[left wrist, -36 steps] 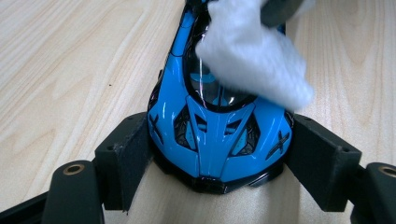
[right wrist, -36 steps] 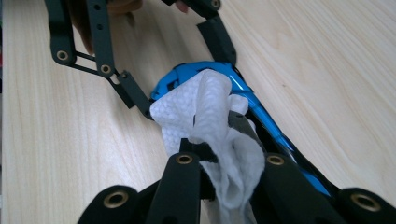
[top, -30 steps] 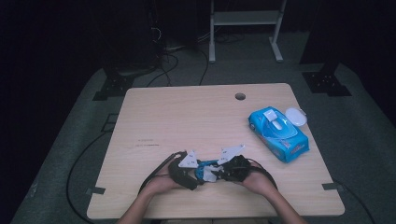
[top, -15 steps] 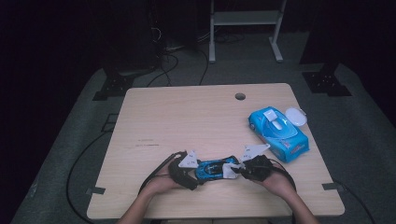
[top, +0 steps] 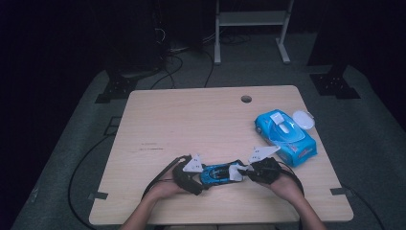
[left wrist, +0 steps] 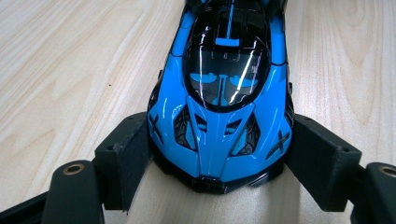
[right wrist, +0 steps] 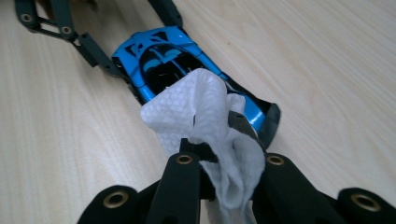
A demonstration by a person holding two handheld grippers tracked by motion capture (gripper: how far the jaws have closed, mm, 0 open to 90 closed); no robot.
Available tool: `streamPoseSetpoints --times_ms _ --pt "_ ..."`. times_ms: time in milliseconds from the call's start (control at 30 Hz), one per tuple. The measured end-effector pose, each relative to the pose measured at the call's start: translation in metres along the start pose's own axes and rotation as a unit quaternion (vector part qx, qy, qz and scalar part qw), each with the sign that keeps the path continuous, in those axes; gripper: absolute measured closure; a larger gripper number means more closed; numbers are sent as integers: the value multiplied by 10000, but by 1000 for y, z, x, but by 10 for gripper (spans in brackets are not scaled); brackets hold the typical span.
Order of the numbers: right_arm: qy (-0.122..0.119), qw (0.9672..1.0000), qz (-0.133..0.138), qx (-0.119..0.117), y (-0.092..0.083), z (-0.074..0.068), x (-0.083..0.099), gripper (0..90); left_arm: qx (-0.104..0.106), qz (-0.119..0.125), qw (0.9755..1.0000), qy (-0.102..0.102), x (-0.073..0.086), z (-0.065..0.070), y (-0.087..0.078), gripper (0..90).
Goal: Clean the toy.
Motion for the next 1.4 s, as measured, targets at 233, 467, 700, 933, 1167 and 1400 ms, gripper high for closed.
streamPoseSetpoints --times_ms 233,467,700,933,1167,1400 --pt "-18 9999 -22 155 -6 3 4 827 0 -6 10000 9 0 0 0 250" --pt "97 9998 80 136 -4 1 9 827 14 8 10000 -3 1 0 0 250" --pt "-49 10000 29 59 6 -4 0 828 32 26 10000 -6 0 0 0 250" --pt "102 9999 101 27 7 -4 5 827 30 36 10000 9 0 0 0 250" --pt "237 9993 296 11 0 -2 0 827 31 24 10000 -5 0 0 0 250" --pt "208 9996 163 -63 9 -5 4 827 44 1 10000 -8 0 -1 -1 249"
Point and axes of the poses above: each handheld gripper's, and its own axes: y roughly forward along the jaws, x roughly out of its underside, z roughly to its right, the point moved 10 cm from there along y, roughly forward along the jaws, and after that the axes turned 9 degrees about -y, right-handed, at the moved point
